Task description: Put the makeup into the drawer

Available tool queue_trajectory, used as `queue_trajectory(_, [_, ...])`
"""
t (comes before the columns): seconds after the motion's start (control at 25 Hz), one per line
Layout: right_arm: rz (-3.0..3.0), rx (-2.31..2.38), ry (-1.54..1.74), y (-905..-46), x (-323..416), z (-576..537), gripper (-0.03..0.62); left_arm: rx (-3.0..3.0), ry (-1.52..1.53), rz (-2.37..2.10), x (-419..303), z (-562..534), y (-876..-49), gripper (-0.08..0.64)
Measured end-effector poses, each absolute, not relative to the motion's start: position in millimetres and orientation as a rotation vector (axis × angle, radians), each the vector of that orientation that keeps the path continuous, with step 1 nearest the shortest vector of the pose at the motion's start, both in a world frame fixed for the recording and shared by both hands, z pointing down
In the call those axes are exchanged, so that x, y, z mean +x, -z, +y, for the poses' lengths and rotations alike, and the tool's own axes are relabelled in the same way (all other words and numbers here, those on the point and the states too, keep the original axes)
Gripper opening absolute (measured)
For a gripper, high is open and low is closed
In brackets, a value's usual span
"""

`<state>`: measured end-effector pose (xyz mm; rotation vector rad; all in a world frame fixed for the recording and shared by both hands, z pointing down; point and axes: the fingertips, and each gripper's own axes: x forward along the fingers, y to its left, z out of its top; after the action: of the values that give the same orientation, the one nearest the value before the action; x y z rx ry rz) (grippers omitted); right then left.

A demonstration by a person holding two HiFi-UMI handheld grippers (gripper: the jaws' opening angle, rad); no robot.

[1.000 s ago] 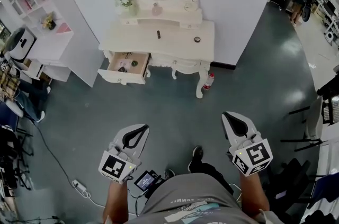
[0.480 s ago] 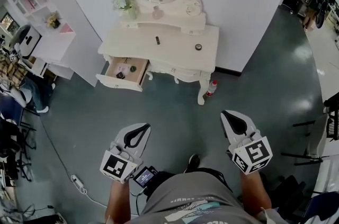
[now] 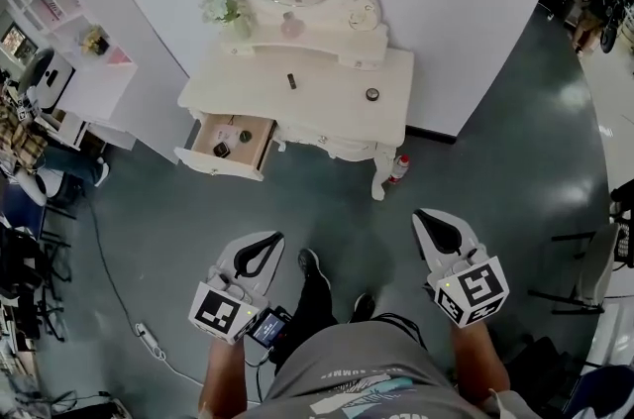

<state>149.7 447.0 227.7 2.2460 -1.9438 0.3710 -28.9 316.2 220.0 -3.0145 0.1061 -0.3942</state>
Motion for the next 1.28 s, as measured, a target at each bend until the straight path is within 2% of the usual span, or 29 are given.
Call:
queue_trajectory(0.6, [-1.625, 2.46, -0.397, -222, 225, 350, 0.002, -3.006, 0.281, -0.276, 96, 175, -217, 0.003])
queue_trajectory(0.96, [-1.527, 2.514, -0.364, -218, 242, 288, 0.002, -3.026, 0.269, -0.348, 114, 105, -214, 0.003])
queue_trajectory(1.28, [-1.53, 2.47, -0.378, -226, 275, 242, 0.002, -2.997, 0.335, -0.238, 124, 48, -222, 0.003])
